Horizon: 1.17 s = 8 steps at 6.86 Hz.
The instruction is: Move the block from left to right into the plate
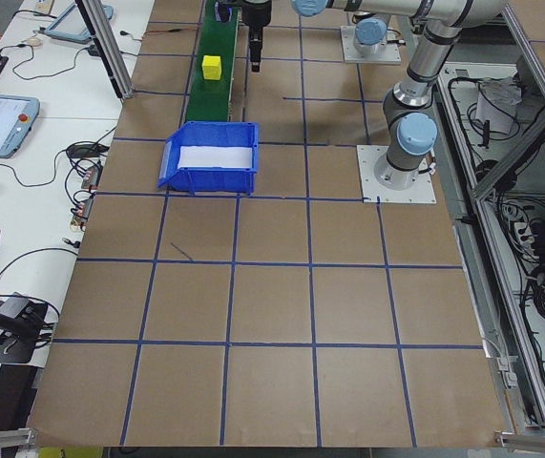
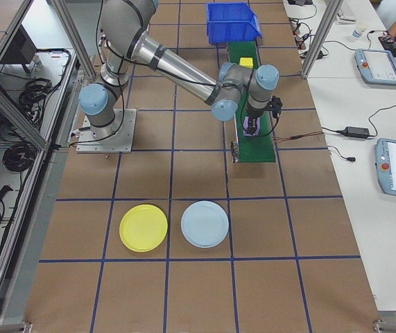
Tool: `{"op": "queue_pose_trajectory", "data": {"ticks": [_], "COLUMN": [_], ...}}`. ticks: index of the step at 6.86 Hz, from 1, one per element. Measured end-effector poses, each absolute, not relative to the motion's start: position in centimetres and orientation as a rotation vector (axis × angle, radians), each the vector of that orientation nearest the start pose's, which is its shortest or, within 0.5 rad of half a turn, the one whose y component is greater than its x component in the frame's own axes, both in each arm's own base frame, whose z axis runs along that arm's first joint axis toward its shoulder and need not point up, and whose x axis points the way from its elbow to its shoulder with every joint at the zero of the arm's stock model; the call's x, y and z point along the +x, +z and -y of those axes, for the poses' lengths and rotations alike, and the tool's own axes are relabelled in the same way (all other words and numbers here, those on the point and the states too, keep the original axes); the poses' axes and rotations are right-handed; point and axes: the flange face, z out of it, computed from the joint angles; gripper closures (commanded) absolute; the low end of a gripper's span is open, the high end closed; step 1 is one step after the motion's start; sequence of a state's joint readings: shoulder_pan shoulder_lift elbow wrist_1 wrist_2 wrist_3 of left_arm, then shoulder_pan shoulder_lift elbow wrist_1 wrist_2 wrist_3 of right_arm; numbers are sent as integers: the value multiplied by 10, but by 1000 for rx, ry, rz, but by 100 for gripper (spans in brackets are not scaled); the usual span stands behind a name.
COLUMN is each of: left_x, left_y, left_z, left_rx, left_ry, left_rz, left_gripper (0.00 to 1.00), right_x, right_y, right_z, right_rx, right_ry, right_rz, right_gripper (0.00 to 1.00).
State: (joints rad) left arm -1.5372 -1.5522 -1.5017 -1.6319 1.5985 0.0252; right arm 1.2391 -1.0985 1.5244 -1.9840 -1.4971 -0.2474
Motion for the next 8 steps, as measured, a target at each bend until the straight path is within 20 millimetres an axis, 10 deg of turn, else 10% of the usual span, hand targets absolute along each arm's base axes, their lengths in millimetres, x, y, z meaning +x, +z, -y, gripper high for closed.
{"op": "queue_pose_trajectory", "data": {"ticks": [2,4,6,8], "left_x": [-114,-113,-112,-112], "left_y": [526,526,525,525], "left_z": [490,490,490,490], "left_rx": [-26,-37,-42,-44], "left_ry": [-44,-39,-40,-40], "left_rz": [-3112,-3112,-3115,-3116], "left_gripper": [0,0,0,0], "right_x": [-137,-262,-392,-452], "right_y": [298,301,292,265], "right_z": [656,615,533,454], "right_rx": [161,127,38,-53], "right_ry": [-32,5,76,132], "right_rz": [-3155,-3191,-3186,-3119], "right_gripper": [73,73,72,70]}}
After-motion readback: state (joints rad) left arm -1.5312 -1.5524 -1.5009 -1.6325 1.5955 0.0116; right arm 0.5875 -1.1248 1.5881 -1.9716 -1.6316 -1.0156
